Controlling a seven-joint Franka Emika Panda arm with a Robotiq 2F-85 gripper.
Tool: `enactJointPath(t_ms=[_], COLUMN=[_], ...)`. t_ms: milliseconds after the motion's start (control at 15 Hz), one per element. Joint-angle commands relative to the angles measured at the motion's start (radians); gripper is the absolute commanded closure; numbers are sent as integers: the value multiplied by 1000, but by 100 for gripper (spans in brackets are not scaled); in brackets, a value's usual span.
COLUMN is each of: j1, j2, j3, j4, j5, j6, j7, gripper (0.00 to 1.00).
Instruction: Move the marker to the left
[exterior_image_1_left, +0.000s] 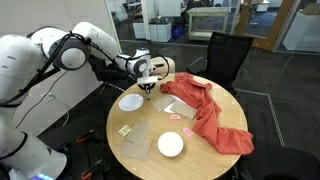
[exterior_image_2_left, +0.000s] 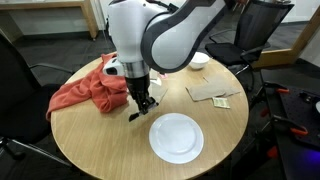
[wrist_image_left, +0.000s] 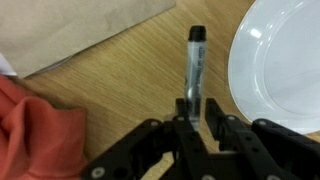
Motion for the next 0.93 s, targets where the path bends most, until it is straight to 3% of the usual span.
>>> enactJointPath(t_ms=[0, 333, 400, 867], j1=[-5, -6, -6, -4], j2=[17, 21, 21, 16], j3=[4, 4, 4, 4], j4=[48, 73, 75, 75], j5=[-10, -3, -3, 1], j6=[-22, -31, -31, -39], j7=[-32, -42, -42, -32], gripper=[40, 3, 0, 0])
